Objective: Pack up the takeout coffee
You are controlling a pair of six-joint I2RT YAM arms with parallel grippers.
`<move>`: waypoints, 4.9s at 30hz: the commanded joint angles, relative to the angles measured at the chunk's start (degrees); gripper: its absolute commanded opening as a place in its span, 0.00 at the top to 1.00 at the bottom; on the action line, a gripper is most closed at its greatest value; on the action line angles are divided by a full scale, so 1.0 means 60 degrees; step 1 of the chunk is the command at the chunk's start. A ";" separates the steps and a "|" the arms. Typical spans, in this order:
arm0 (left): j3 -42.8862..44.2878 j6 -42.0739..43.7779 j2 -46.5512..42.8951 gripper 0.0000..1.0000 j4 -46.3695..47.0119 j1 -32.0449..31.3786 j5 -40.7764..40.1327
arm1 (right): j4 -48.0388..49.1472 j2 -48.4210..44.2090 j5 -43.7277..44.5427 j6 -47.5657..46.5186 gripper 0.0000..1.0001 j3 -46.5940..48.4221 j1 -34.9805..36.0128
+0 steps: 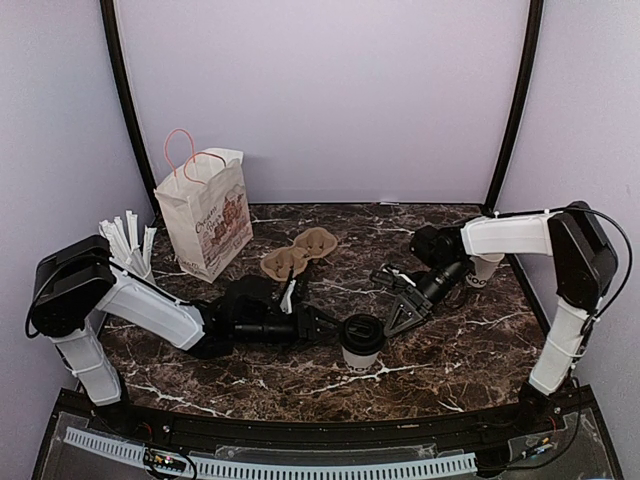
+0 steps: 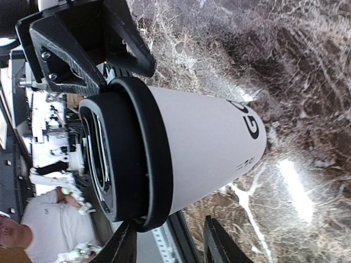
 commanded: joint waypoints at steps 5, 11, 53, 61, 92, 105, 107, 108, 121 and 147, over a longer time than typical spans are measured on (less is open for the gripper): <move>-0.1839 -0.1863 0.2029 0.72 0.1407 0.0295 0.0943 | 0.1345 0.1682 0.2932 0.0725 0.62 -0.0122 0.0099; -0.0706 -0.0647 0.1837 0.71 0.0039 0.0306 0.1234 | 0.1652 0.1737 0.3950 0.1001 0.66 -0.0309 0.0121; 0.2037 0.4025 -0.1317 0.40 -0.3463 -0.0388 -0.0512 | 0.0414 -0.2990 0.3241 -0.2127 0.31 0.0257 0.0973; 0.3177 0.4289 -0.0267 0.42 -0.4523 -0.0529 -0.0861 | 0.0865 -0.4488 0.4540 -0.3536 0.47 -0.0087 0.2037; 0.2336 0.3417 0.0319 0.58 -0.4327 -0.0632 -0.0687 | 0.1979 -0.4000 0.8896 -0.4642 0.86 -0.1220 0.5508; 0.2305 0.3325 0.0448 0.59 -0.4172 -0.0654 -0.0559 | 0.1701 -0.4090 0.8671 -0.4520 0.82 -0.0556 0.5526; 0.2313 0.3321 0.0458 0.59 -0.4169 -0.0651 -0.0568 | 0.1668 -0.4065 0.8588 -0.4509 0.80 -0.0432 0.5525; 0.2311 0.3327 0.0466 0.59 -0.4169 -0.0649 -0.0578 | 0.1641 -0.4029 0.8538 -0.4495 0.80 -0.0375 0.5513; 0.2229 0.3260 0.0575 0.59 -0.3979 -0.0647 -0.0473 | 0.1609 -0.3828 0.8551 -0.4580 0.78 -0.0582 0.5626; 0.2272 0.3134 0.0755 0.59 -0.3952 -0.0640 -0.0224 | 0.1389 -0.3783 0.8670 -0.4677 0.79 -0.0867 0.5644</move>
